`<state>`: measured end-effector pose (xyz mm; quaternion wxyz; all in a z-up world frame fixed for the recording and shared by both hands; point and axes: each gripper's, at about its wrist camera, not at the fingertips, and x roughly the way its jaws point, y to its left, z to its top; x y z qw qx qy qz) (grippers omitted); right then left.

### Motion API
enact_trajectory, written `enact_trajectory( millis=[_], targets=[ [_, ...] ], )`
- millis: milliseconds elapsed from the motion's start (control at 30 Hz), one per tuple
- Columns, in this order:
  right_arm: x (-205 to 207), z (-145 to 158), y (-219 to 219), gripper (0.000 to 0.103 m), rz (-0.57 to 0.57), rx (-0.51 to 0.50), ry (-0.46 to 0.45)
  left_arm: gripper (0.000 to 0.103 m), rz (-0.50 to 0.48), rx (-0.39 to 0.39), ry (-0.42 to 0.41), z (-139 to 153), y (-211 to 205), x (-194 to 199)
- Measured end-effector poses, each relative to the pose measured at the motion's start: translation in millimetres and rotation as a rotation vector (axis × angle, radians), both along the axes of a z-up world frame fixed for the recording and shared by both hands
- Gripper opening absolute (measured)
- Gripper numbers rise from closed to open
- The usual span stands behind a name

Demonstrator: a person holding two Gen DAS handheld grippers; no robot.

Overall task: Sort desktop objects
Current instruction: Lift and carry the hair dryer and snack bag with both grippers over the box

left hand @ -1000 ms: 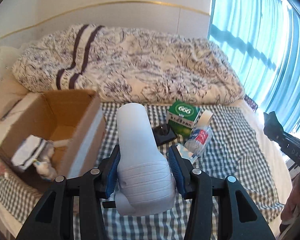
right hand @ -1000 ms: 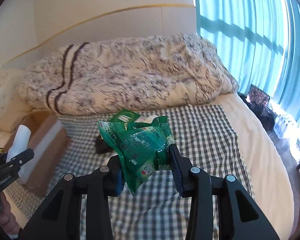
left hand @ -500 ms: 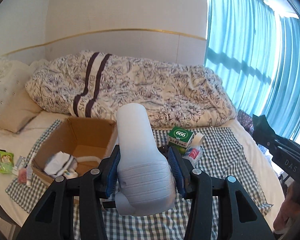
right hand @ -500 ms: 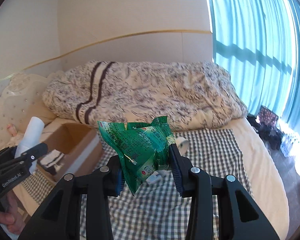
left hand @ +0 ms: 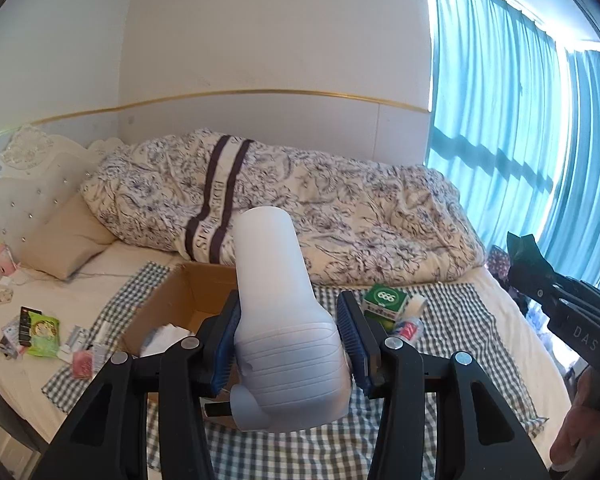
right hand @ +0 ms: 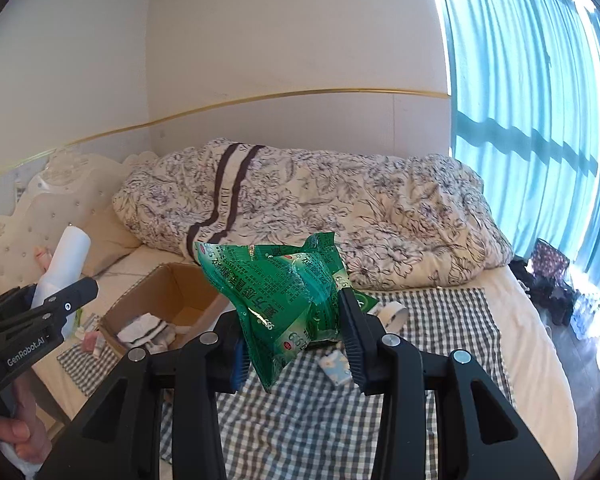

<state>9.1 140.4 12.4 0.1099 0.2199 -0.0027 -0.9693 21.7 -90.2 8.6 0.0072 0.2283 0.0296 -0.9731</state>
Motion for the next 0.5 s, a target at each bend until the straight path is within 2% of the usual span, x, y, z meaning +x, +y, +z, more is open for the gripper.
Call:
enact_trajectory(
  millis=[500],
  targets=[
    [-14, 4, -55, 0.038, 0.08, 0.012, 0.006, 0.048, 0.067, -0.014, 0.024, 12, -45, -3]
  ],
)
